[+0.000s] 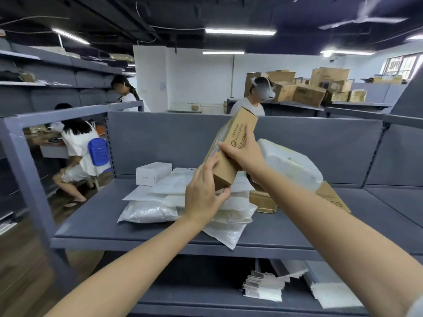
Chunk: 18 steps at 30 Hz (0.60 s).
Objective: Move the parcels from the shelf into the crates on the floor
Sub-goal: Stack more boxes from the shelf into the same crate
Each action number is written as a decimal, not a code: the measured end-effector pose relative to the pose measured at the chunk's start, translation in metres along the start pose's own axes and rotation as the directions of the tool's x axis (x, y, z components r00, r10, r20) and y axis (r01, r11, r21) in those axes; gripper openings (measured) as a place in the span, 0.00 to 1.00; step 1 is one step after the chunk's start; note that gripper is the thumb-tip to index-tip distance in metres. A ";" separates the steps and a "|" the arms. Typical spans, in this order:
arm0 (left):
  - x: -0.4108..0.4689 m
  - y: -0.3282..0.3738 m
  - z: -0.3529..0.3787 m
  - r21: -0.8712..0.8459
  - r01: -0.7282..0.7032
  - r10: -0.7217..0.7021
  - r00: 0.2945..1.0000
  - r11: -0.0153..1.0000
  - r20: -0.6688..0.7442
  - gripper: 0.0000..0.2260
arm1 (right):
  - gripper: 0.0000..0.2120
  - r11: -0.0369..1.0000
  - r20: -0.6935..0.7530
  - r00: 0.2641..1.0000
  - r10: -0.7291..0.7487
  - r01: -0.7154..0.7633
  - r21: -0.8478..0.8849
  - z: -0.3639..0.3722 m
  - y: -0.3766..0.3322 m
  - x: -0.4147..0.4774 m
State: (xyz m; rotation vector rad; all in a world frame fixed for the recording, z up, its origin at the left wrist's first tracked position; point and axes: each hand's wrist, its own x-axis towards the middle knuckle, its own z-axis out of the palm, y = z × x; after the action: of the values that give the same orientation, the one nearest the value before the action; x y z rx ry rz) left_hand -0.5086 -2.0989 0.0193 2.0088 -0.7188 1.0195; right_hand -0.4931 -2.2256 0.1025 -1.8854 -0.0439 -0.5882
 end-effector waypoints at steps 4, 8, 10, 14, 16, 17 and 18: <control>-0.004 0.007 -0.001 0.005 -0.151 0.150 0.985 0.989 0.085 0.32 | 0.35 1.000 0.002 1.000 -0.017 0.017 0.016 -0.020 -0.001 -0.018; -0.003 0.016 -0.011 -0.204 0.082 -0.039 0.977 0.975 0.208 0.27 | 0.31 0.997 0.012 0.999 -0.044 0.044 0.061 -0.042 0.005 -0.033; 0.004 0.009 -0.012 -0.191 0.190 -0.158 0.973 0.963 0.169 0.26 | 0.30 0.992 0.053 0.997 -0.047 0.041 0.119 -0.052 0.008 -0.042; 0.018 -0.001 -0.019 -0.230 0.572 -0.482 0.804 0.788 0.348 0.32 | 0.29 0.989 0.121 0.991 -0.057 0.039 0.144 -0.065 0.023 -0.058; 0.017 0.000 -0.022 -0.391 0.628 -0.430 0.762 0.673 0.484 0.31 | 0.29 0.991 0.133 0.990 -0.047 0.030 0.129 -0.067 0.031 -0.062; 0.015 0.001 -0.023 -0.434 0.622 -0.389 0.765 0.652 0.513 0.30 | 0.30 0.991 0.145 0.989 -0.039 0.020 0.133 -0.068 0.034 -0.064; 0.012 0.001 -0.024 -0.461 0.612 -0.366 0.773 0.643 0.517 0.29 | 0.30 0.989 0.160 0.987 -0.023 -0.001 0.151 -0.069 0.036 -0.066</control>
State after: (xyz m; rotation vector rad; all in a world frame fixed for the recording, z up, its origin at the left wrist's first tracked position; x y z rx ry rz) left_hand -0.5128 -2.0820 0.0393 1.6617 -0.5293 0.0174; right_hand -0.5653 -2.2849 0.0623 -1.7823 -0.1995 -0.4265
